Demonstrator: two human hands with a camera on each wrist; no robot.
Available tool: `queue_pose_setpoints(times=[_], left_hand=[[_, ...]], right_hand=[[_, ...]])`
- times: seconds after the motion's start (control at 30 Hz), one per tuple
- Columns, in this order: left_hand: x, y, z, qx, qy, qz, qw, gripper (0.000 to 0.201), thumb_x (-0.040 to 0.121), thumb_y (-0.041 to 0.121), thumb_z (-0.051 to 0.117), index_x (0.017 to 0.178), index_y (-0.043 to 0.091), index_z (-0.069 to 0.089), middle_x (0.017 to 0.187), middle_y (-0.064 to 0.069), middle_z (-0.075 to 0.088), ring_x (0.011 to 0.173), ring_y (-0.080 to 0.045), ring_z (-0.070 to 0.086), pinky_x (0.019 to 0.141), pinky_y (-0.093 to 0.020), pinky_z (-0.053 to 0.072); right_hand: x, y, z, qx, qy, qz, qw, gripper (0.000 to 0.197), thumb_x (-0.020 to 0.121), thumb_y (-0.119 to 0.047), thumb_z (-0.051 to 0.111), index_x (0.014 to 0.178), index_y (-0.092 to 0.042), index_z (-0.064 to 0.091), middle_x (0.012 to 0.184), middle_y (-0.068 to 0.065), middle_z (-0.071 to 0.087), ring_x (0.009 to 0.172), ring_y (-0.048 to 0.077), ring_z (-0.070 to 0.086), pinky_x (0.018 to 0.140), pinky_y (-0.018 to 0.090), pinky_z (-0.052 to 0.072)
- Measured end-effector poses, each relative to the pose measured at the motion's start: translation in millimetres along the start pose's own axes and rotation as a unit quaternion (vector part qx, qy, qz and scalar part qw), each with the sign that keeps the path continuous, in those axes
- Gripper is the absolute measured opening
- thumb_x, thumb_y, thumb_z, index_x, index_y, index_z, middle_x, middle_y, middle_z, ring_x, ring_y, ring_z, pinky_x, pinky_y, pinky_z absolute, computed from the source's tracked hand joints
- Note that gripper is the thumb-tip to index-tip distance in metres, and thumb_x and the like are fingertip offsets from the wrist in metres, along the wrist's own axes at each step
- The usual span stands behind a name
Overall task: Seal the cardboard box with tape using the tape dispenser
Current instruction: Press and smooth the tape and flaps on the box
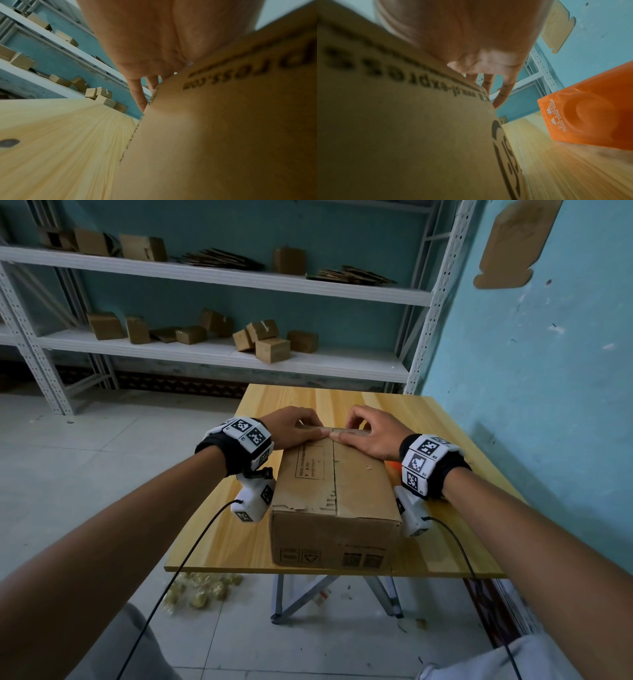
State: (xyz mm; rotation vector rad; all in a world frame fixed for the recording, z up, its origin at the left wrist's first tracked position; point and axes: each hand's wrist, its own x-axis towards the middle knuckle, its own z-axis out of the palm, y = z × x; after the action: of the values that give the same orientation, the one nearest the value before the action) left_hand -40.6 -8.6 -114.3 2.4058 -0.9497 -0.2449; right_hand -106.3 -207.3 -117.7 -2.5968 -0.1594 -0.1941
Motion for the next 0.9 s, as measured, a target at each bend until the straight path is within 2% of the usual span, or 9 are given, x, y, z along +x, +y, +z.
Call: queue_pose_setpoints(times=[0.17,0.3,0.43,0.53,0.6,0.67,0.77,0.83,0.9], left_hand=[[7,-4,6,-0.015,-0.002,0.006,1.000,0.023,0.094,0.041,0.052,0.097,0.018,0.056,0.089,0.006,0.060,0.087,-0.012,0.057,0.071,-0.025,0.043],[7,-3,6,-0.030,-0.007,-0.003,1.000,0.028,0.094,0.042,0.052,0.101,0.014,0.056,0.088,0.005,0.063,0.086,-0.013,0.060,0.075,-0.027,0.046],[0,-5,-3,0.004,0.002,-0.033,0.999,0.030,0.095,0.044,0.049,0.119,0.027,0.054,0.111,0.001,0.065,0.107,-0.020,0.059,0.091,-0.034,0.045],[-7,-8,-14,0.076,0.025,-0.044,0.996,0.044,0.099,0.035,0.045,0.142,0.036,0.037,0.127,0.001,0.059,0.120,-0.022,0.050,0.100,-0.038,0.041],[-10,-10,-17,0.111,0.026,-0.061,0.992,0.046,0.099,0.029,0.042,0.143,0.039,0.034,0.133,-0.006,0.052,0.123,-0.029,0.048,0.100,-0.042,0.041],[-12,-8,-17,0.137,0.032,-0.088,0.986,0.043,0.099,0.028,0.041,0.139,0.043,0.039,0.143,-0.011,0.032,0.123,-0.037,0.047,0.088,-0.042,0.052],[-19,-5,-10,0.131,0.035,-0.124,0.983,0.040,0.098,0.024,0.045,0.136,0.037,0.047,0.157,0.002,0.000,0.124,-0.042,0.045,0.051,-0.032,0.056],[-24,1,-12,0.147,0.037,-0.136,0.979,0.038,0.096,0.031,0.047,0.134,0.038,0.048,0.158,0.004,-0.002,0.131,-0.039,0.039,0.074,-0.042,0.057],[-29,9,-17,0.193,0.032,-0.143,0.970,0.036,0.096,0.038,0.046,0.132,0.038,0.047,0.159,-0.002,0.011,0.135,-0.033,0.035,0.101,-0.044,0.039]], right_hand=[[8,3,3,0.001,0.015,-0.003,1.000,0.024,0.090,-0.039,0.065,0.084,-0.018,0.057,0.091,-0.005,0.060,0.084,0.010,0.052,0.073,0.028,0.042],[12,4,3,-0.020,0.020,-0.023,0.999,0.022,0.098,-0.030,0.056,0.083,-0.014,0.058,0.085,-0.003,0.060,0.082,0.013,0.053,0.076,0.031,0.043],[4,6,-9,-0.069,-0.016,-0.020,0.997,0.028,0.104,-0.023,0.041,0.118,-0.012,0.062,0.117,0.006,0.058,0.106,0.019,0.053,0.087,0.029,0.037],[-10,13,-21,-0.087,-0.004,0.009,0.996,0.038,0.106,-0.026,0.036,0.141,-0.015,0.047,0.140,0.008,0.043,0.126,0.023,0.045,0.103,0.032,0.033],[-22,16,-30,-0.081,0.013,0.035,0.996,0.042,0.106,-0.026,0.035,0.146,-0.016,0.040,0.149,0.010,0.036,0.135,0.026,0.040,0.109,0.035,0.030],[-31,18,-38,-0.077,0.024,0.054,0.995,0.041,0.106,-0.025,0.033,0.145,-0.013,0.042,0.147,0.011,0.038,0.134,0.026,0.041,0.103,0.029,0.030],[-42,14,-42,-0.084,0.026,0.065,0.994,0.038,0.106,-0.024,0.033,0.139,-0.012,0.048,0.139,0.011,0.041,0.127,0.026,0.045,0.099,0.029,0.032],[-47,8,-38,-0.094,0.023,0.062,0.993,0.037,0.105,-0.025,0.035,0.137,-0.012,0.049,0.136,0.011,0.040,0.122,0.025,0.048,0.099,0.032,0.036],[-51,1,-32,-0.110,0.025,0.059,0.992,0.035,0.104,-0.027,0.039,0.133,-0.011,0.050,0.130,0.010,0.044,0.111,0.022,0.051,0.095,0.032,0.040]])
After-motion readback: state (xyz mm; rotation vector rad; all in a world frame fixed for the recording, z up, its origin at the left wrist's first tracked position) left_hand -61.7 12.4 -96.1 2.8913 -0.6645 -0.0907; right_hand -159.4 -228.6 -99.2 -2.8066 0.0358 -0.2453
